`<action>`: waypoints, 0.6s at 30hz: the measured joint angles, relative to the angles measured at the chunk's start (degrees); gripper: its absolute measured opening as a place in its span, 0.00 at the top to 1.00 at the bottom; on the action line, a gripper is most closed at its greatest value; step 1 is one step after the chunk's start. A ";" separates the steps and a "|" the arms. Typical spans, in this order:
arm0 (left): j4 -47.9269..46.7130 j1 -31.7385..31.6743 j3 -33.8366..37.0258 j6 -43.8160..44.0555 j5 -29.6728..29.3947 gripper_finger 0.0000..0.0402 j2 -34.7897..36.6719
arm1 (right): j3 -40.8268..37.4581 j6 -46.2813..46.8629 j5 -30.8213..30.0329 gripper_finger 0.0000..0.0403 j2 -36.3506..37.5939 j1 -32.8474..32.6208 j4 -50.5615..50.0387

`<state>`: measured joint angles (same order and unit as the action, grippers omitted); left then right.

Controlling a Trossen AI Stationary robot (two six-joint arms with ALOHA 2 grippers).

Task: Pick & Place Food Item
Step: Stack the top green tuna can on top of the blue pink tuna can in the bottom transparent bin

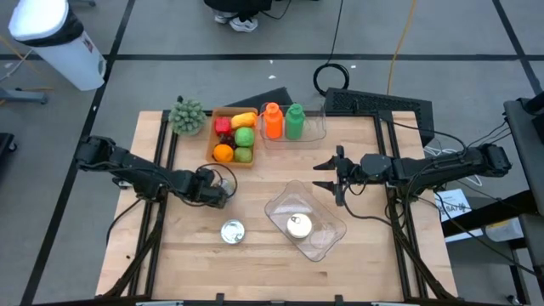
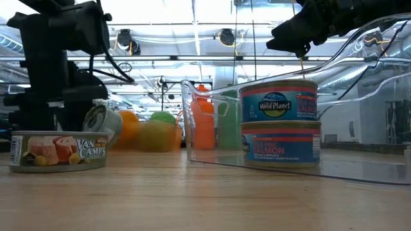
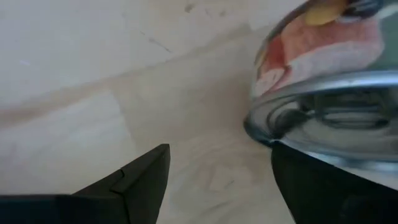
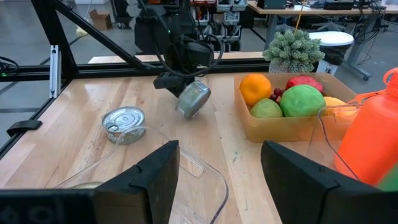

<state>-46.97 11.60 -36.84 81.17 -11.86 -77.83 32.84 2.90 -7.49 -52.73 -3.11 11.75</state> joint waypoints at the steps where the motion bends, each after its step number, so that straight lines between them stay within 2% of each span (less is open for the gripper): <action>1: -0.55 0.00 0.00 0.00 -0.56 0.29 0.00 | 0.00 -0.02 0.00 0.47 0.00 0.02 0.02; 7: -7.69 0.35 0.00 3.46 -3.00 0.29 0.00 | 0.00 -0.11 0.01 0.47 0.00 0.02 0.00; 14: -9.28 2.02 -0.07 6.99 -3.61 0.29 0.21 | 0.00 -0.11 0.02 0.47 0.00 0.01 0.00; 18: -16.03 3.88 -2.27 10.91 -3.26 0.29 3.47 | 0.00 -0.11 0.02 0.47 0.00 0.02 0.00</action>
<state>-62.99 15.48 -39.11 92.08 -15.12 -74.35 32.84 2.79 -7.46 -52.73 -3.09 11.75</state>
